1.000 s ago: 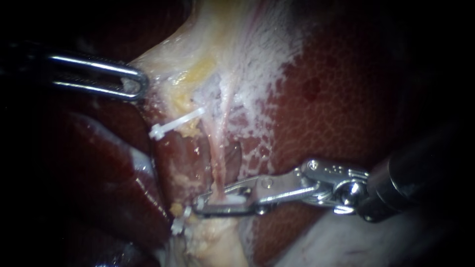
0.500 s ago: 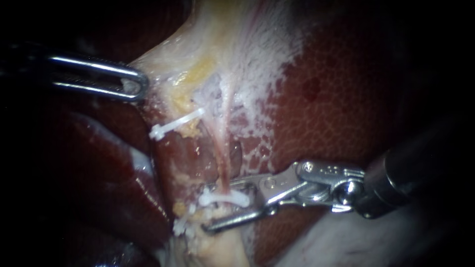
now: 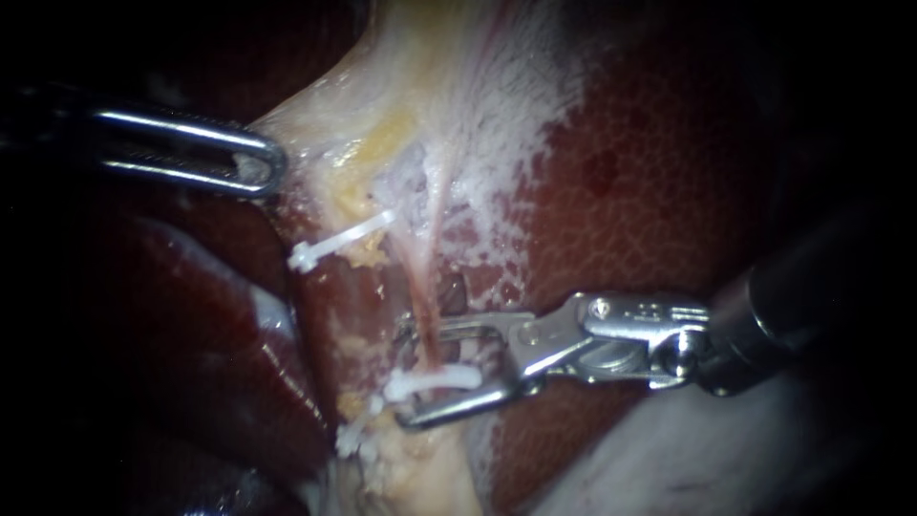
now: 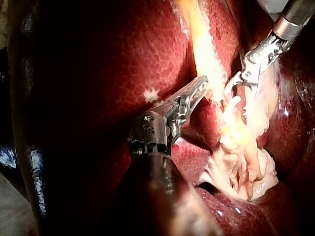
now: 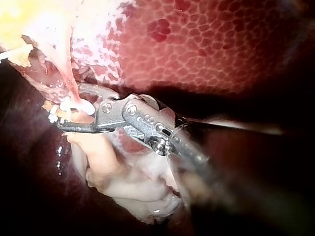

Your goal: Going back first clip right tube

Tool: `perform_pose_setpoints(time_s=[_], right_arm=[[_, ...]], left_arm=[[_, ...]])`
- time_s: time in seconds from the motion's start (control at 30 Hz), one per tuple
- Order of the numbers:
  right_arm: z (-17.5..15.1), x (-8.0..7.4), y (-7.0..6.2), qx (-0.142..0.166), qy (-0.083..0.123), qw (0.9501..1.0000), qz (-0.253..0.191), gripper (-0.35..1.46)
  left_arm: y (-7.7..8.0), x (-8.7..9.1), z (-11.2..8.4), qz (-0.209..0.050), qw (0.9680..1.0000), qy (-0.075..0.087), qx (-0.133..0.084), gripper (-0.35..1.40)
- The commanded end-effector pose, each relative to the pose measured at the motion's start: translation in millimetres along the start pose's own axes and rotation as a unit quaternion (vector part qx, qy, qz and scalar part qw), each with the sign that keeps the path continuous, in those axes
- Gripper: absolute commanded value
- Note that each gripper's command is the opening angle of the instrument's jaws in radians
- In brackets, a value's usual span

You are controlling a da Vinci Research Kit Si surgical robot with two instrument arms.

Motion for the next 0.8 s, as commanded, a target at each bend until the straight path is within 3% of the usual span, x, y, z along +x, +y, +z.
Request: perform_pose_setpoints(time_s=[0.03,0.27,0.6,0.8], right_arm=[[-0.5,-0.2,-0.1,-0.002,0.001,1.0000,0.000,0.60],[-4.8,-0.5,-0.5,-0.018,0.004,0.9997,-0.012,0.60],[-9.9,2.5,0.0,-0.037,0.006,0.9984,-0.043,0.60],[-10.9,2.9,-0.3,-0.035,0.006,0.9981,-0.050,0.60]], left_arm=[[0.1,0.1,0.0,0.000,1.0000,0.000,0.000,-0.35],[0.4,0.5,0.2,0.002,1.0000,0.000,-0.001,-0.35],[0.7,0.7,0.4,0.002,1.0000,0.000,0.000,-0.35],[1.3,0.9,0.6,0.003,1.0000,0.000,0.000,-0.35]])
